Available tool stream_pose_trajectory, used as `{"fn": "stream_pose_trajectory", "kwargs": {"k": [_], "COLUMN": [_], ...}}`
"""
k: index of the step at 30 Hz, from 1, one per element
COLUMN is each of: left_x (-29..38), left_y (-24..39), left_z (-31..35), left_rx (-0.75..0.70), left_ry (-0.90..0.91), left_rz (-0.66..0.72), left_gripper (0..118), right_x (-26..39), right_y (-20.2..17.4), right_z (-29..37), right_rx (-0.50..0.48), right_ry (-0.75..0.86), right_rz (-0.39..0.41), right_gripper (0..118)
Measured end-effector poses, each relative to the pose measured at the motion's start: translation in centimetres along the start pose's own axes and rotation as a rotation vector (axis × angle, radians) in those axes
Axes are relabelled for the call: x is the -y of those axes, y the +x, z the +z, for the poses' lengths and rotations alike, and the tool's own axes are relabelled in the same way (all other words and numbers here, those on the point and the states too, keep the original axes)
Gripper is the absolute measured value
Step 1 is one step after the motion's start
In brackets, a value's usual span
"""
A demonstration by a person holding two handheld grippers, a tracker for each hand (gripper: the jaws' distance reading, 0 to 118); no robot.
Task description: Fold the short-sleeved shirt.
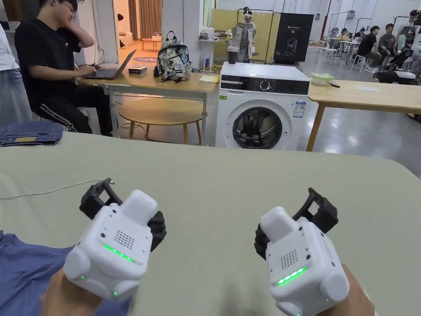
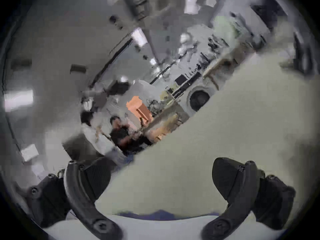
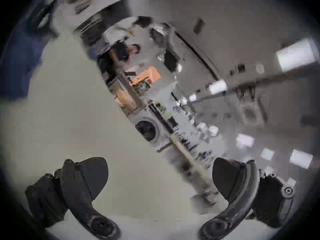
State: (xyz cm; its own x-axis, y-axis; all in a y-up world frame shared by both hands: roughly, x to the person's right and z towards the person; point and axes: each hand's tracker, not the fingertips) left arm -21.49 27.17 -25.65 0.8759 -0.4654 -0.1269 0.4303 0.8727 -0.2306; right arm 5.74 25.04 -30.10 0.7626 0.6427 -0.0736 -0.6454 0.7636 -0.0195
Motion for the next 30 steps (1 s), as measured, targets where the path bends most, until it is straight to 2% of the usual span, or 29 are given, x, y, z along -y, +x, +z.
{"fn": "stream_pose_trajectory", "kwargs": {"k": [3, 4, 6, 8, 10, 13, 18, 21, 26, 30], "left_x": [0.5, 0.7, 1.8, 2.0, 2.1, 1.6, 1.0, 0.9, 1.1, 1.0], "left_y": [-2.6, -3.1, -3.9, -4.1, -3.3, -2.5, -1.7, -1.3, -1.3, -1.4], "left_z": [-0.4, -0.4, -1.2, -1.3, -1.5, -1.3, -1.0, -0.8, -0.8, -0.5], "left_rx": [0.075, 0.087, 0.092, 0.074, 0.062, 0.037, 0.037, 0.013, 0.004, 0.008], "left_ry": [0.011, 0.024, 0.05, 0.064, 0.059, 0.061, 0.068, 0.073, 0.087, 0.08], "left_rz": [0.432, 0.53, 0.679, 0.718, 0.685, 0.596, 0.505, 0.454, 0.437, 0.477], "left_gripper": [116, 116, 116, 116, 116, 116, 116, 116, 116, 116], "right_x": [0.2, -0.5, -0.3, 0.6, 0.6, 1.0, 1.3, 1.4, 1.4, 1.4], "right_y": [1.8, 2.1, 2.7, 3.0, 3.2, 3.0, 2.0, 1.7, 1.7, 1.8], "right_z": [-0.4, 0.3, 0.5, -0.4, -0.5, -1.1, -1.4, -1.2, -1.2, -1.1], "right_rx": [-0.053, -0.057, -0.04, -0.021, -0.005, -0.011, -0.022, -0.019, -0.011, -0.007], "right_ry": [-0.051, -0.057, -0.062, -0.061, -0.073, -0.082, -0.082, -0.081, -0.077, -0.075], "right_rz": [-0.358, -0.437, -0.6, -0.694, -0.726, -0.727, -0.647, -0.629, -0.644, -0.666], "right_gripper": [118, 118, 118, 118, 118, 118, 118, 118, 118, 118]}}
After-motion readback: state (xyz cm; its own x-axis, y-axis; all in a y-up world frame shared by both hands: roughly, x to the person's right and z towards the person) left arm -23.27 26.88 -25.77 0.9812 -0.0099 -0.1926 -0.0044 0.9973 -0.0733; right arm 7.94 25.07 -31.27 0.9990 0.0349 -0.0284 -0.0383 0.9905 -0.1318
